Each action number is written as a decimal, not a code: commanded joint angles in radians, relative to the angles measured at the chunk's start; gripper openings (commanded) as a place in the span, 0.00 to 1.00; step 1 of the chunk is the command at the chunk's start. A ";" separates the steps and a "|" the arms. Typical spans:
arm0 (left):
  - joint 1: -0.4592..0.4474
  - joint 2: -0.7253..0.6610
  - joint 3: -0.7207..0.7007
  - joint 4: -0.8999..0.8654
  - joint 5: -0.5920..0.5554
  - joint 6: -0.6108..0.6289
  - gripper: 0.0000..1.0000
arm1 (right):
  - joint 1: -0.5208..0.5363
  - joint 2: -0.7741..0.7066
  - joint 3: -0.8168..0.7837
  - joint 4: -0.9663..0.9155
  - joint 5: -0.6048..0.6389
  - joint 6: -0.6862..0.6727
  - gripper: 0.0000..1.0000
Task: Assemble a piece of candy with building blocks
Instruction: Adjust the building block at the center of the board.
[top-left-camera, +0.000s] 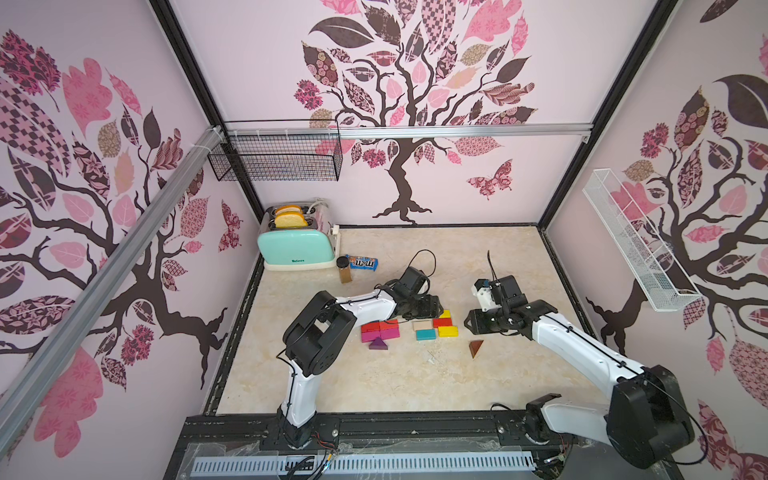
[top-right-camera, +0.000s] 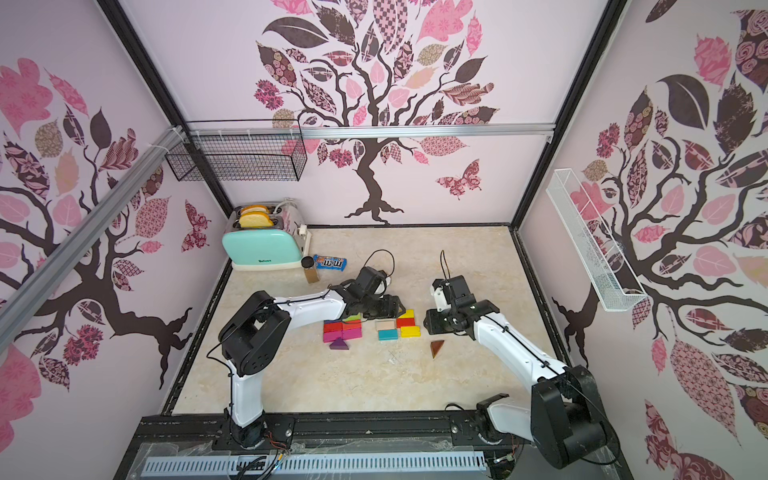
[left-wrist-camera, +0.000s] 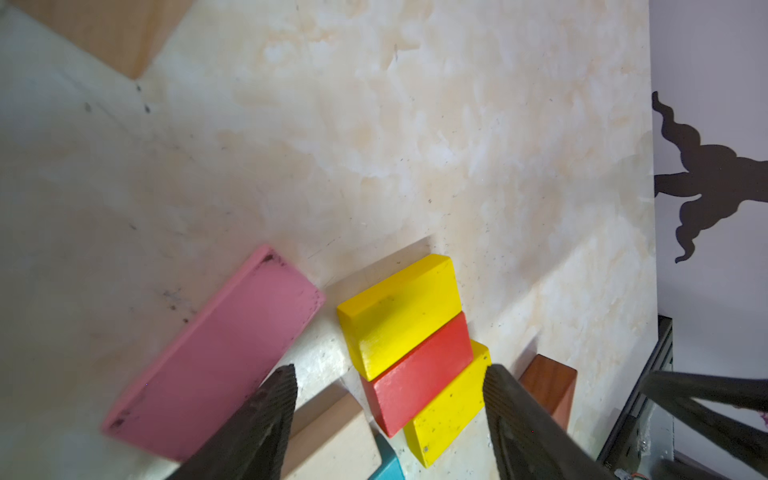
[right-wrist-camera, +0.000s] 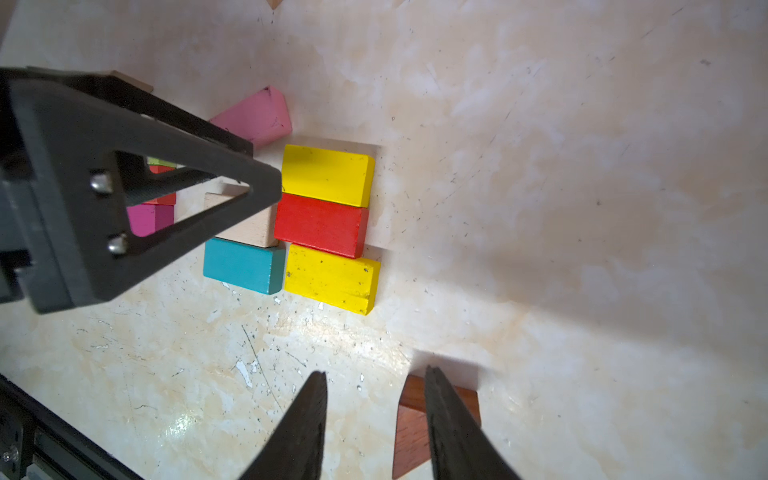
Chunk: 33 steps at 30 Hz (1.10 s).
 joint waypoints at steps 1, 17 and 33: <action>0.018 -0.026 0.044 -0.042 -0.021 0.049 0.75 | -0.008 -0.017 0.004 0.012 -0.008 -0.008 0.42; 0.061 0.158 0.247 -0.200 -0.072 0.209 0.75 | -0.016 -0.024 0.016 0.012 -0.008 -0.016 0.42; 0.026 0.149 0.151 -0.107 0.037 0.214 0.75 | -0.018 -0.017 0.014 0.021 -0.015 -0.016 0.43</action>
